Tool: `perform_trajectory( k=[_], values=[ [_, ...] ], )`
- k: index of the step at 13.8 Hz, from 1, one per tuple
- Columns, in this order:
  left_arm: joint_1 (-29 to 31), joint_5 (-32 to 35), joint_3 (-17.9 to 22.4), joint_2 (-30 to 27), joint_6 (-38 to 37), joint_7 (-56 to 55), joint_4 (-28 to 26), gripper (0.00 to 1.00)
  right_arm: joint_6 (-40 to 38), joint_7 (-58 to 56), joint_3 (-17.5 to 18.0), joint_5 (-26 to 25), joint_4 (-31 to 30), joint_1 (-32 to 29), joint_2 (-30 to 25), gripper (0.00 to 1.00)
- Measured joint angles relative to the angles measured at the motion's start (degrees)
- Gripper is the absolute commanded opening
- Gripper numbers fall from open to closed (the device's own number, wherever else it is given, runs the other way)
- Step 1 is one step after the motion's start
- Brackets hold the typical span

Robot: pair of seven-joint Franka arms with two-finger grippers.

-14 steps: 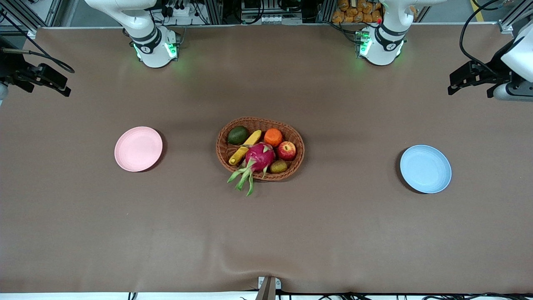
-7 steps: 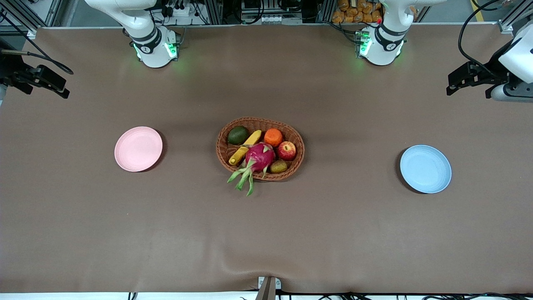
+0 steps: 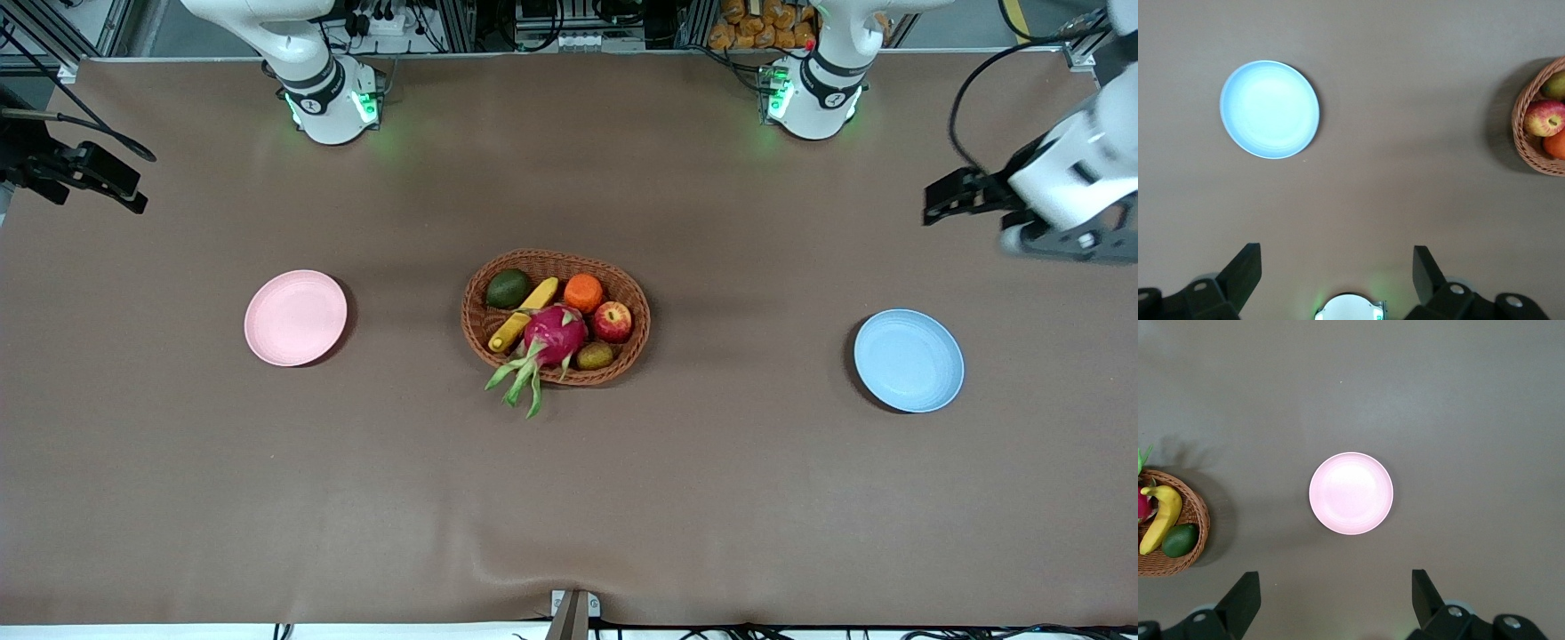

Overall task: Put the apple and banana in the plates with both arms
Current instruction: 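Move the left gripper over the fruit basket toward the red apple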

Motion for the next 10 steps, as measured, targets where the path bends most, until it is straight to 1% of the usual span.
perform_trajectory(
  k=[2, 4, 7, 10],
  values=[
    [-0.4, -0.2, -2.9, 2.6, 0.1, -4.3, 0.0, 1.0, 0.0, 0.0, -0.1, 0.0, 0.0, -0.2, 0.0, 1.0],
    [-0.8, -2.6, -5.0, 5.1, 0.7, -8.6, 0.0, 1.0, 0.0, 0.0, -0.1, 0.0, 0.0, -0.2, 0.0, 1.0],
    [-1.4, -7.5, -5.7, 8.9, 3.2, -12.5, 0.1, 1.0, 0.1, 0.0, -0.1, 0.0, -0.1, -0.3, 0.0, 1.0],
    [-4.5, -8.1, -5.7, 12.6, 7.3, -18.1, 0.1, 1.0, 0.1, 0.0, -0.1, 0.0, -0.1, -0.3, 0.0, 1.0]
  ],
)
